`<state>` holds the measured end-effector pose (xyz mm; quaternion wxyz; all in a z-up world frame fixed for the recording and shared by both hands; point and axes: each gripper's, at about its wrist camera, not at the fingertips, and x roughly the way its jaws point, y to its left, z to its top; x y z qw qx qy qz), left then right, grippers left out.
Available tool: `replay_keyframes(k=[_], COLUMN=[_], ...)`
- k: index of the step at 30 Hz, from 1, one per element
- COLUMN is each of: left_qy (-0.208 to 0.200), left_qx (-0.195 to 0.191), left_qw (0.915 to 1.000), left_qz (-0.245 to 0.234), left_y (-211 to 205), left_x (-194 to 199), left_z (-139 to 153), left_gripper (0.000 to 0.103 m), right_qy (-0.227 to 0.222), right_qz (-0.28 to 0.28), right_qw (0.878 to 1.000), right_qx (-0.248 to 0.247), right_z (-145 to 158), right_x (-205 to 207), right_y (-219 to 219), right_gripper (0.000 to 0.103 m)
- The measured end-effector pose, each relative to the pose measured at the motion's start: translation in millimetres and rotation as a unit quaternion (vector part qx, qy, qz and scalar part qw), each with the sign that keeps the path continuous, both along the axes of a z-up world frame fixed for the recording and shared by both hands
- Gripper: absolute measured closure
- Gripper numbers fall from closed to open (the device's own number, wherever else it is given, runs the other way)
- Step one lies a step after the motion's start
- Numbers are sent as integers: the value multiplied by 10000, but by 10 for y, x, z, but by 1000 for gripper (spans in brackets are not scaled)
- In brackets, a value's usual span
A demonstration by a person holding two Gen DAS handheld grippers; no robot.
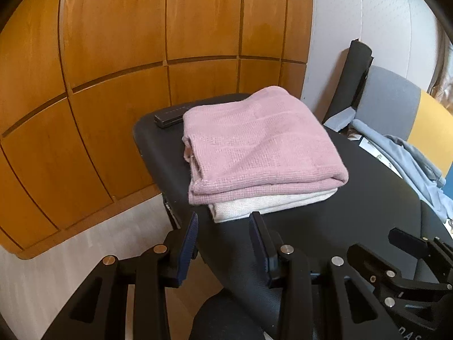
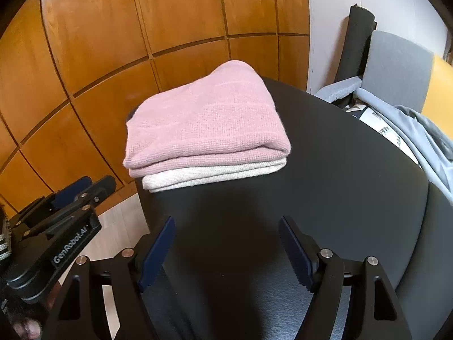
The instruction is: Fold clothes
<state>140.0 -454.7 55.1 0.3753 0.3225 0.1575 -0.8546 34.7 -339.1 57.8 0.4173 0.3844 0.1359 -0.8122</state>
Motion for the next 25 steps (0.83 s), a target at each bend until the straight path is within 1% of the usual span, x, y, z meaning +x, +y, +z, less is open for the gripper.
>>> replay_keyframes(k=[7, 12, 15, 18, 19, 22, 23, 25], left_qy=[49, 100, 21, 95, 119, 40, 60, 85], left_qx=[116, 363, 443, 514, 486, 105, 35, 13], left_qw=[9999, 9993, 9990, 9986, 9987, 9999, 9999, 9999], left_qz=[-15, 30, 39, 70, 85, 80, 90, 91], left_y=[6, -40, -60, -74, -74, -33, -26, -31], left_x=[10, 22, 14, 39, 46, 38, 40, 36], left_z=[6, -28, -79, -119, -126, -113, -99, -78], left_gripper=[65, 65, 65, 65, 65, 65, 65, 65], right_qy=[18, -9, -27, -66, -80, -125, -142, -161], right_qz=[34, 47, 48, 39, 38, 3, -3, -26], right_qw=[10000, 10000, 10000, 10000, 10000, 9999, 9999, 9999], right_qx=[3, 3, 8, 15, 20, 35, 36, 45], right_z=[4, -5, -19, -38, -45, -69, -76, -87], right_x=[33, 43, 48, 46, 43, 25, 19, 11], right_y=[-12, -4, -6, 4, 6, 13, 16, 14], right_gripper=[27, 27, 27, 27, 27, 27, 27, 27])
